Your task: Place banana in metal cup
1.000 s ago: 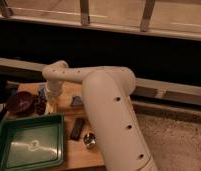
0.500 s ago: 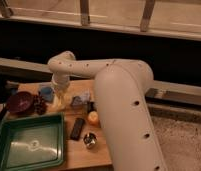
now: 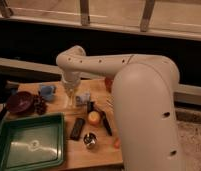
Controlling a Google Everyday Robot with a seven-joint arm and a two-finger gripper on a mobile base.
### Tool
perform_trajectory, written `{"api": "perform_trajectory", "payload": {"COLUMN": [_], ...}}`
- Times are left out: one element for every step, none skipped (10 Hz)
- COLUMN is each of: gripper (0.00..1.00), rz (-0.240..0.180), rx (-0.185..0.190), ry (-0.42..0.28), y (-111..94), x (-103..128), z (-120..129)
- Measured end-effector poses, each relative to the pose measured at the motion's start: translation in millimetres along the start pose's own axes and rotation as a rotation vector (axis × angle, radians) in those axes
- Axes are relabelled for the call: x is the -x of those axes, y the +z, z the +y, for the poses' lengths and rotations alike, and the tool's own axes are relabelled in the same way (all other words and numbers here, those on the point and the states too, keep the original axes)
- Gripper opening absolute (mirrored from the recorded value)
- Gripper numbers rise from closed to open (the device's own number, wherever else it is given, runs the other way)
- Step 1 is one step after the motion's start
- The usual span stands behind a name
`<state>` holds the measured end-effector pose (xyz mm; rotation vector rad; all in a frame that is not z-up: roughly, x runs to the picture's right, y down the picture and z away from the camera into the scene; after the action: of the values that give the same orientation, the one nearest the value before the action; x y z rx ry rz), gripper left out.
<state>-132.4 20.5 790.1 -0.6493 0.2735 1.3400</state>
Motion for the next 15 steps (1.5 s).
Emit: {"api": "perform_trajectory", "payload": {"gripper": [0.0,0.0,0.0,0.0,0.0,0.0,0.0,0.0,0.0,0.0,0.0,0.0,0.0,0.0,0.0], "rz": [0.014,0.027,0.037,0.054,0.075,0.088,0.104,0.121,0.127,0.126,0.126,0.125,0.125,0.126,0.125], "rx": [-0.014,-0.026,-0.035,-0.046,-0.056,-0.067,-0.08,-0.092,-0.096,-0.095,-0.094,-0.093,-0.093,-0.093,-0.093], "ry": [0.01,0.018,0.026,0.035,0.047,0.065,0.093,0.123,0.134,0.133,0.129,0.13,0.13,0.13,0.13], "y": [-6.9,-13.0,-17.3,-20.7,-24.6,-27.0,-29.7,-31.7,-32.2,-31.9,-31.5,-31.7,-31.7,-31.5,-31.6], "x": [-11.5,-22.7,-30.1,-40.8,-58.7,-70.0,-84.4,-99.2,-104.9,-104.6,-104.3,-104.1,-104.2,-104.2,-104.2], "z": [-6.3,-10.9,-13.6,-14.6,-15.8,-22.7,-32.8,-41.4,-44.5,-43.7,-41.3,-41.4,-41.8,-41.5,-41.4]}}
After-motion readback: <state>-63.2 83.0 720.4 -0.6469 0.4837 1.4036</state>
